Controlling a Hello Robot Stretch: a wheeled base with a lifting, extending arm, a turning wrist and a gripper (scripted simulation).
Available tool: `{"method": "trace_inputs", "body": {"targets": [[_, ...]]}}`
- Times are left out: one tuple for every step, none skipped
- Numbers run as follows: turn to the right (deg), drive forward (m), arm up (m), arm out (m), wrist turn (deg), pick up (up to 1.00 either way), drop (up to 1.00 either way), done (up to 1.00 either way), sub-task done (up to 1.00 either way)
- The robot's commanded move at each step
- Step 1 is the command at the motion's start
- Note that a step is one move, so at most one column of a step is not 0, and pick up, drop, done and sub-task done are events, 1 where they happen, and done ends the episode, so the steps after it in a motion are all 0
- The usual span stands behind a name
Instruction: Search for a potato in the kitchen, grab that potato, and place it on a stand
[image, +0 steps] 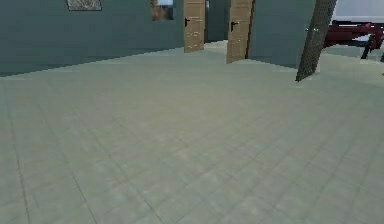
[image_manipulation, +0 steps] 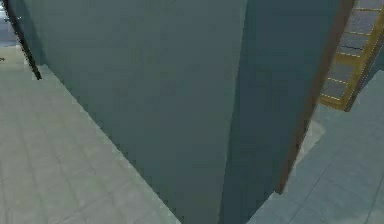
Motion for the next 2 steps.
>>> {"method": "trace_inputs", "body": {"targets": [[0.0, 1.0, 0.0, 0.0, 0.0, 0.0, 0.0, 0.0, 0.0], [0.0, 1.0, 0.0, 0.0, 0.0, 0.0, 0.0, 0.0, 0.0]]}}
